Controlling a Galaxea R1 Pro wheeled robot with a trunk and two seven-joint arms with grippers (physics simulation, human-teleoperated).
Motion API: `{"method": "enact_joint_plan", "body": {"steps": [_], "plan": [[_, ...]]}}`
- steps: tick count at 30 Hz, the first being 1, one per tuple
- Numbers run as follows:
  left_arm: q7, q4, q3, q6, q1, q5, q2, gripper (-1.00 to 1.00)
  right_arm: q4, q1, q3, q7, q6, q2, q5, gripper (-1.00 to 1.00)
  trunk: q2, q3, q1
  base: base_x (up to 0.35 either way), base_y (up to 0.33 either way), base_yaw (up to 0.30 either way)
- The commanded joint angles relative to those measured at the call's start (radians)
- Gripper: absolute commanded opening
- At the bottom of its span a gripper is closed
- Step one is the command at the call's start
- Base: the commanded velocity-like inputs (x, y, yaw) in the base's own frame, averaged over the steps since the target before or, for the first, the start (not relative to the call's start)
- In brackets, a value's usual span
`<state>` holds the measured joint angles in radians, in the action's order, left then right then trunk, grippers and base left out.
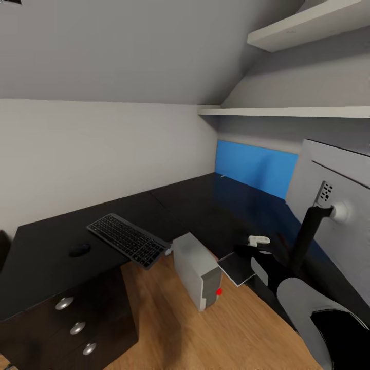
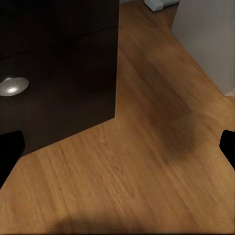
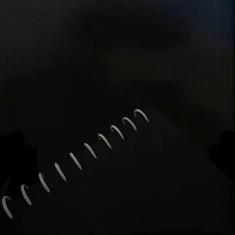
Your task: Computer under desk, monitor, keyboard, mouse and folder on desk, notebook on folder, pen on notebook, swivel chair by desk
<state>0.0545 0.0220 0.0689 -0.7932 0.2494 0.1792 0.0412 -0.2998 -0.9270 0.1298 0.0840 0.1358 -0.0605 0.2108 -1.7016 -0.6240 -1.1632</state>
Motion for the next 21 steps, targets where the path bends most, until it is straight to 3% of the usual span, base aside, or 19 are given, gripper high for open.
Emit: {"method": "enact_joint_plan", "body": {"steps": [1, 21], "plan": [[0.006, -0.001, 0.008, -0.003, 0.001, 0.004, 0.000, 1.00, 0.033, 0.000, 0.005, 0.006, 0.008, -0.001, 0.020, 1.00, 0.000, -0.001, 0.000, -0.082, 0.000, 0.000], [0.006, -0.001, 0.008, -0.003, 0.001, 0.004, 0.000, 1.00, 0.033, 0.000, 0.005, 0.007, 0.008, 0.006, 0.019, 1.00, 0.000, -0.001, 0.000, -0.014, 0.000, 0.000]]}}
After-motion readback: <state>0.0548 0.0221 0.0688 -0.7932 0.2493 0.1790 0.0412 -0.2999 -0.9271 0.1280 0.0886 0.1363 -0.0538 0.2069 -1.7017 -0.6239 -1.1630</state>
